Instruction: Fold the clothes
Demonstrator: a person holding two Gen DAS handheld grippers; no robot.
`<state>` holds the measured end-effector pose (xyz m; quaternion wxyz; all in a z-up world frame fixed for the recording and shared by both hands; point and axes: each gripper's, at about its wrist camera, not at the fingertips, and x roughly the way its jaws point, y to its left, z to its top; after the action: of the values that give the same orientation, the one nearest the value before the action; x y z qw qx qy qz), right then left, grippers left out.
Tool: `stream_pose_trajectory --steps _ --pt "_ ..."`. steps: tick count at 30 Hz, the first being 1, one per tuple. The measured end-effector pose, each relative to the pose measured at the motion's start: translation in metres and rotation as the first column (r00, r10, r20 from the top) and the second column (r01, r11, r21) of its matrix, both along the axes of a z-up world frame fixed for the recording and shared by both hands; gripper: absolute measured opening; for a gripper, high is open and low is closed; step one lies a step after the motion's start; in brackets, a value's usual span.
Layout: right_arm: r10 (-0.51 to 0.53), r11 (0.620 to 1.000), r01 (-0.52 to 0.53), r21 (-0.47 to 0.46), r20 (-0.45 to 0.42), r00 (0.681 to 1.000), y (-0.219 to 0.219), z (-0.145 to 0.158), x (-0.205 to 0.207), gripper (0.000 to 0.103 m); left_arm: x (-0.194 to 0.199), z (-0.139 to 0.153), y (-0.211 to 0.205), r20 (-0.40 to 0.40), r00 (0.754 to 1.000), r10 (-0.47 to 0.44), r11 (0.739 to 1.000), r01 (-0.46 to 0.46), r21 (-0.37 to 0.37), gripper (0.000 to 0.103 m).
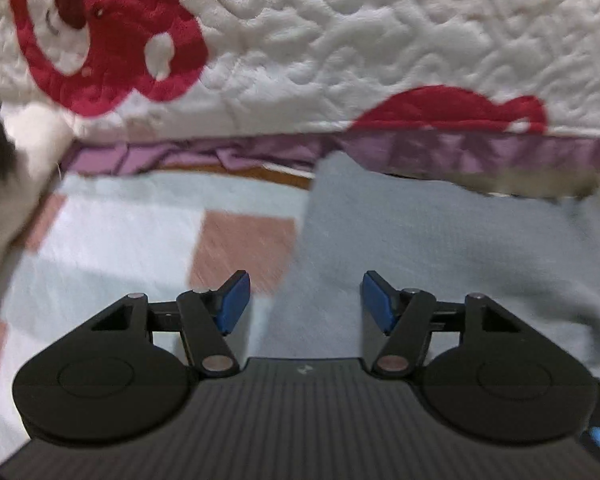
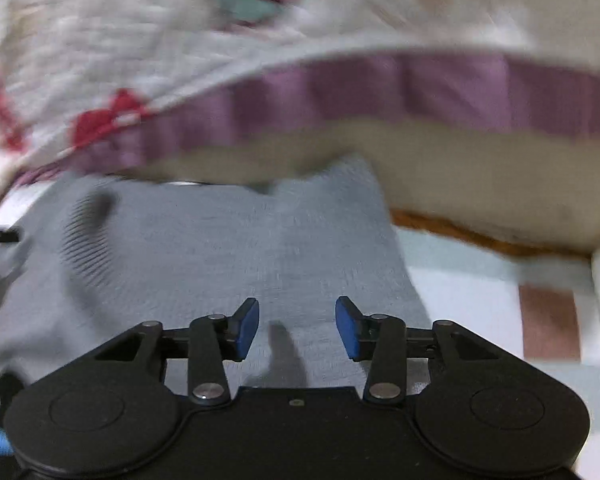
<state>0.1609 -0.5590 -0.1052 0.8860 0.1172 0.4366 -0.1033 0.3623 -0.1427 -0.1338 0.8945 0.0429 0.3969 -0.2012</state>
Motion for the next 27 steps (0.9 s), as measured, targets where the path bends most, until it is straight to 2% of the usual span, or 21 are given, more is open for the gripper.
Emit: stream_pose_trajectory --steps 1,4,6,8,9,10,11,12,13,15,18,21,24,25,27 --pt "-0.032 0.999 0.032 0.023 -0.001 0.999 -0.005 -0.006 0.003 0.052 0.006 -0.003 -0.001 0.0 1.0 -0.003 1.0 0.003 0.004 0.062" --pt "-0.062 0.998 0.062 -0.001 -0.002 0.998 -0.012 -0.022 0.011 0.065 0.022 -0.01 -0.003 -0.015 1.0 -0.023 1.0 0.022 -0.015 0.064" --pt "-0.029 0.999 0.029 -0.03 0.023 0.999 -0.009 -0.028 0.012 0.073 0.031 -0.015 -0.008 -0.076 0.995 -0.063 0.998 0.06 -0.036 0.066" --pt "0.005 0.998 -0.002 -0.066 0.041 0.999 -0.001 -0.031 0.01 0.074 0.028 -0.012 -0.016 -0.075 0.992 -0.099 0.995 0.098 -0.004 0.066" --pt "0.018 0.996 -0.014 -0.083 0.049 0.999 0.004 -0.033 0.008 0.071 0.027 -0.011 -0.02 -0.074 0.99 -0.116 0.993 0.117 0.012 0.063" --pt "0.03 0.995 -0.024 -0.1 0.058 0.998 0.009 -0.034 0.005 0.068 0.025 -0.01 -0.023 -0.075 0.988 -0.134 0.99 0.136 0.028 0.049" --pt "0.017 0.995 -0.008 -0.101 0.084 0.996 0.008 -0.029 0.004 0.059 0.024 -0.009 -0.027 -0.075 0.986 -0.152 0.987 0.155 0.044 0.028" --pt "0.003 0.995 0.008 -0.102 0.11 0.994 0.007 -0.024 0.002 0.025 0.023 -0.008 -0.031 -0.075 0.983 -0.169 0.983 0.173 0.06 0.018" --pt "-0.01 0.994 0.024 -0.102 0.136 0.991 0.006 -0.019 0.0 0.005 0.019 -0.007 -0.038 -0.061 0.983 -0.173 0.979 0.179 0.101 0.008" --pt "-0.036 0.993 0.056 -0.102 0.187 0.982 0.004 -0.008 -0.003 0.004 0.013 -0.003 -0.051 -0.029 0.985 -0.169 0.966 0.172 0.193 0.007" --pt "-0.074 0.99 0.103 -0.098 0.263 0.962 0.001 0.007 -0.008 0.004 0.009 0.017 -0.054 0.069 0.991 -0.111 0.979 0.097 0.176 0.007" --pt "-0.118 0.986 0.152 -0.07 0.348 0.93 -0.008 0.024 -0.015 0.004 0.008 0.033 -0.055 0.192 0.98 -0.054 0.984 0.02 0.178 0.006" --pt "-0.127 0.986 0.154 -0.062 0.318 0.94 -0.012 0.021 -0.023 0.006 0.008 0.048 -0.055 0.309 0.951 0.002 0.984 -0.057 0.17 0.01" --pt "-0.129 0.986 0.155 -0.059 0.308 0.943 -0.014 0.02 -0.025 0.007 0.009 0.039 -0.058 0.289 0.957 0.003 0.978 -0.063 0.2 0.017" --pt "-0.135 0.986 0.157 -0.054 0.288 0.948 -0.016 0.018 -0.03 0.023 0.001 0.026 -0.056 0.271 0.962 0.02 0.967 -0.087 0.239 0.025"
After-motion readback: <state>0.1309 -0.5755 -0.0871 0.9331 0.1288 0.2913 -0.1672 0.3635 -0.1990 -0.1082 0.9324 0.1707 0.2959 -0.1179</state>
